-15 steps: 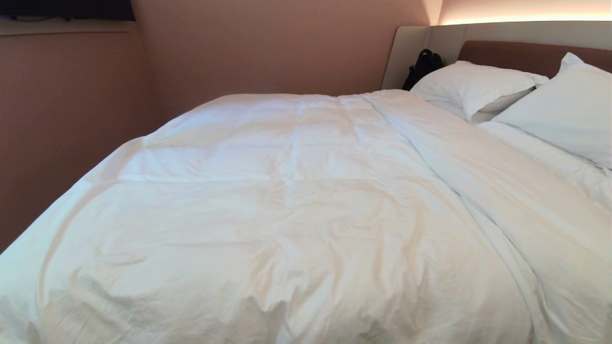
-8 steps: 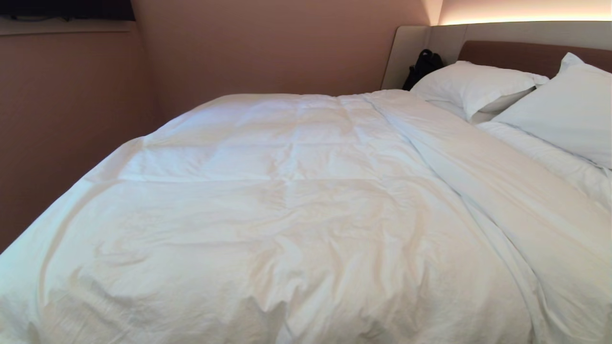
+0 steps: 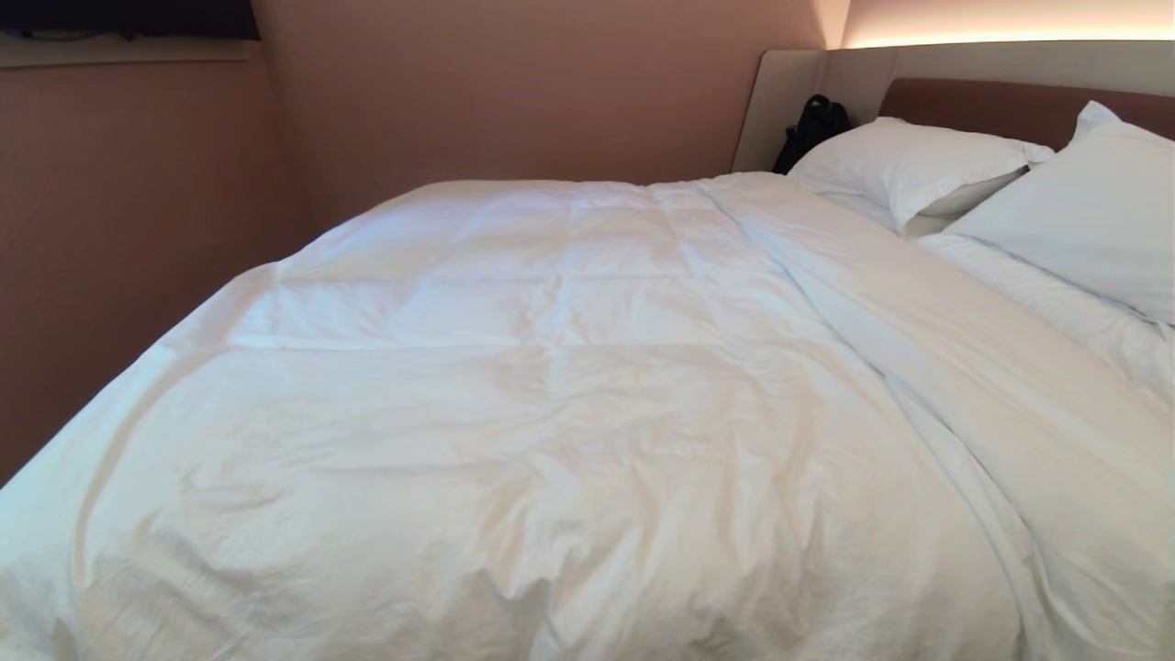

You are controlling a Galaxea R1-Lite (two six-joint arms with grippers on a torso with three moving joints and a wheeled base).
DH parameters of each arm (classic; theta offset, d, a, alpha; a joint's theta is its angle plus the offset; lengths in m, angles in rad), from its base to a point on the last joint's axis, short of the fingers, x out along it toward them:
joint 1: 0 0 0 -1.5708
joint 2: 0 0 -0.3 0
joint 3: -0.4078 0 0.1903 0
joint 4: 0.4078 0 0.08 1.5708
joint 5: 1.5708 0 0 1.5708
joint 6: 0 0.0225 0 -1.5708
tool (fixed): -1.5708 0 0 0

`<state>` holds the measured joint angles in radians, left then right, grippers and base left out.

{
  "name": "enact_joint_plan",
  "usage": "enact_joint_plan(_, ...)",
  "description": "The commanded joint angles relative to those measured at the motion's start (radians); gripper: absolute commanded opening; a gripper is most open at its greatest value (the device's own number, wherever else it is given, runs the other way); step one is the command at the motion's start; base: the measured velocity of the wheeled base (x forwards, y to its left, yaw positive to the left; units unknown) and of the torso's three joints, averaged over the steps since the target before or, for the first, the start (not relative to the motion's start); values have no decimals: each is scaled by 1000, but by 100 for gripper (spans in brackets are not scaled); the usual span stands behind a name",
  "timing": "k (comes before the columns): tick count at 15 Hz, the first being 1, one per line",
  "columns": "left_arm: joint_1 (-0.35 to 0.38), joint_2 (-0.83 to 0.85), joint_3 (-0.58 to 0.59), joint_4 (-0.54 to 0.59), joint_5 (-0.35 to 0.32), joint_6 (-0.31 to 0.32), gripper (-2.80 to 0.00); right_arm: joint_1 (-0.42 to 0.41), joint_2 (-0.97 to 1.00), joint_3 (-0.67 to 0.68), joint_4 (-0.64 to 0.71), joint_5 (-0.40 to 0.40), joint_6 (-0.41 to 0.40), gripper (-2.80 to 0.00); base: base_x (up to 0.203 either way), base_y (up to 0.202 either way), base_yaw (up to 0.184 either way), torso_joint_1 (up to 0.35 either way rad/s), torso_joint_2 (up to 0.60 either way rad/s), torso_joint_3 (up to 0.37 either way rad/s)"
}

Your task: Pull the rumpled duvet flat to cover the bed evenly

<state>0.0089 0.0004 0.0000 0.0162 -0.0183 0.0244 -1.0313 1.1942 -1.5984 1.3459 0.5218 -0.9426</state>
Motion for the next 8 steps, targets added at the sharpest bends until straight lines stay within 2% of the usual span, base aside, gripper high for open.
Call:
enact_joint_plan(1, 0, 0, 0, 1, 0, 0, -280, 80, 31, -30, -584, -347, 1018, -280, 0, 0, 0, 0, 0, 0)
enact_joint_plan(2, 0, 0, 0, 0, 0, 0, -280, 100, 45, -49, -587, -366, 1058, -280, 0, 0, 0, 0, 0, 0)
enact_joint_plan(5, 0, 0, 0, 1, 0, 0, -280, 225, 118, -233, -585, -511, 1286, -280, 0, 0, 0, 0, 0, 0)
enact_joint_plan(7, 0, 0, 0, 1, 0, 0, -280, 318, 162, -328, -593, -555, 1418, -280, 0, 0, 0, 0, 0, 0)
enact_joint_plan(8, 0, 0, 0, 1, -2, 0, -280, 370, 168, -333, -633, -558, 1440, -280, 0, 0, 0, 0, 0, 0)
